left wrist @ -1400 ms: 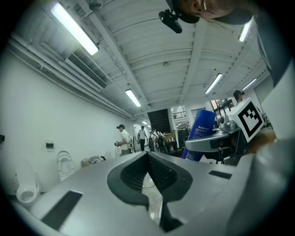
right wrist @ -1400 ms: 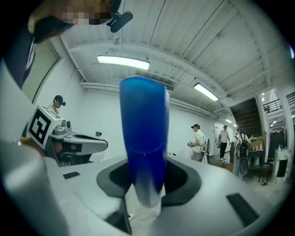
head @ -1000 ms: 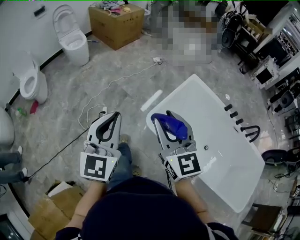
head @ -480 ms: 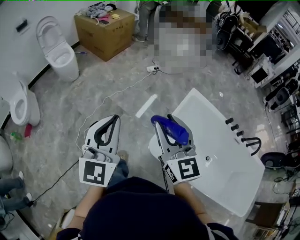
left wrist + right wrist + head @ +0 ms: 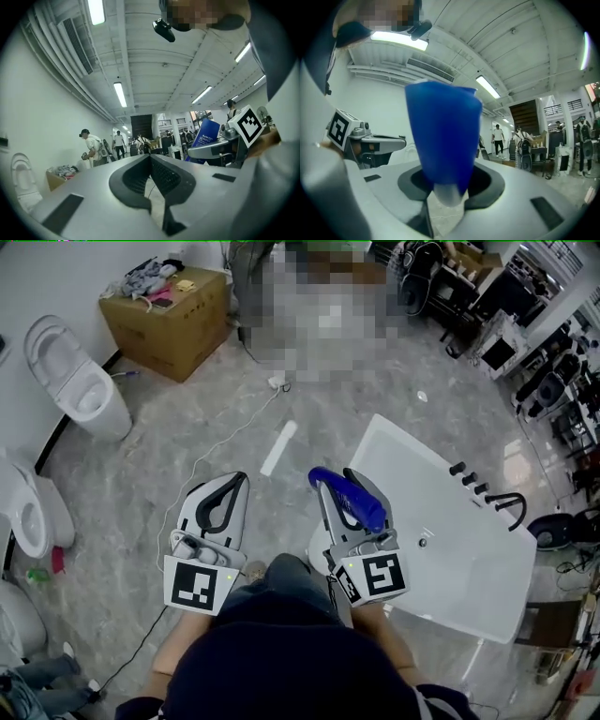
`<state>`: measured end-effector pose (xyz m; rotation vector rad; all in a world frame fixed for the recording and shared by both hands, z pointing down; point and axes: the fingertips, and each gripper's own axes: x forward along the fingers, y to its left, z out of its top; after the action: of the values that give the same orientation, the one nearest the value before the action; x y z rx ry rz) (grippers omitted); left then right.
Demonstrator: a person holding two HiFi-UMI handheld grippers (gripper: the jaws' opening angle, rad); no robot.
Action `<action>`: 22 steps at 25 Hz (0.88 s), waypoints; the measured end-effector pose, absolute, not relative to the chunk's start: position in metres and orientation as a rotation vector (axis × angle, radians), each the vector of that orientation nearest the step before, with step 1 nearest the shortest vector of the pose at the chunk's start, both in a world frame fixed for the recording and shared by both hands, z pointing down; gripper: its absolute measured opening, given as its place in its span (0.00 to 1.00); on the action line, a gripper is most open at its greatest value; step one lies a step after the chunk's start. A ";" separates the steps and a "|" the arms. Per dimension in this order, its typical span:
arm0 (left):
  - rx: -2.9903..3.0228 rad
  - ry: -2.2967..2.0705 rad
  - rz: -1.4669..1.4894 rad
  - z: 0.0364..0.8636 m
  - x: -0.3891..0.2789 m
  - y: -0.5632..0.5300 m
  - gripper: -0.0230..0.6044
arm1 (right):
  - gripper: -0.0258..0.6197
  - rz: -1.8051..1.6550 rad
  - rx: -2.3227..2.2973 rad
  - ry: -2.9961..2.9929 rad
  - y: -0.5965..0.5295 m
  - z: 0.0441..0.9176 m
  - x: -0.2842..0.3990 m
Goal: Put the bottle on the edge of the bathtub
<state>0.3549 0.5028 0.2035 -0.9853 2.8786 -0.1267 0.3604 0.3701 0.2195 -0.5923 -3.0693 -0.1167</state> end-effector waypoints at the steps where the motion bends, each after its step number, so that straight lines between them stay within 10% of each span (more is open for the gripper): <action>1: -1.011 2.870 -0.122 0.204 0.347 0.498 0.07 | 0.30 -0.112 -0.549 -3.068 0.361 0.222 0.354; 22: -1.439 2.688 -0.139 0.213 0.093 0.326 0.07 | 0.30 -0.134 -0.114 -3.087 0.196 0.243 0.127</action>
<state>0.0927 0.3263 0.2128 -1.4390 2.6877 -0.1387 0.1272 0.1959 0.2432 -0.1137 -3.0870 -0.1343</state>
